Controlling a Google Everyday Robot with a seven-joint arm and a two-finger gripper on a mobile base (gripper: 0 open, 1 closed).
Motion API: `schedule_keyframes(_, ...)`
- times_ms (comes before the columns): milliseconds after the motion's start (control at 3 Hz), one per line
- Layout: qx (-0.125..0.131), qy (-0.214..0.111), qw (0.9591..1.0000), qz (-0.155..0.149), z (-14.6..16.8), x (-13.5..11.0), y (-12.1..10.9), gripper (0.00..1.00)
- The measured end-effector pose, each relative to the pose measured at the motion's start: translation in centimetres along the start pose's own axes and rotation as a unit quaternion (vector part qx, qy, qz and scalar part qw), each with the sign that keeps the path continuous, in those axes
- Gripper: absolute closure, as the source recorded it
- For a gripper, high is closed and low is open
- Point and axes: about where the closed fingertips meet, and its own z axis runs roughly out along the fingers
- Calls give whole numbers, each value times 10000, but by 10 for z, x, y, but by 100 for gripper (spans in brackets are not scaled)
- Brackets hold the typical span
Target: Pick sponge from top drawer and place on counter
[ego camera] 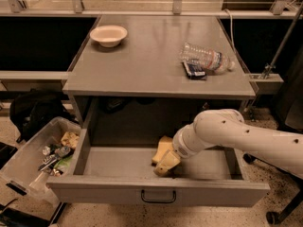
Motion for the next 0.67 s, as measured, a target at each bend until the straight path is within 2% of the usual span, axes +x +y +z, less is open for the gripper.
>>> schedule_keyframes(333, -162, 47, 9999, 1, 4, 1, 1, 0)
schedule_keyframes(667, -163, 47, 9999, 1, 4, 1, 1, 0)
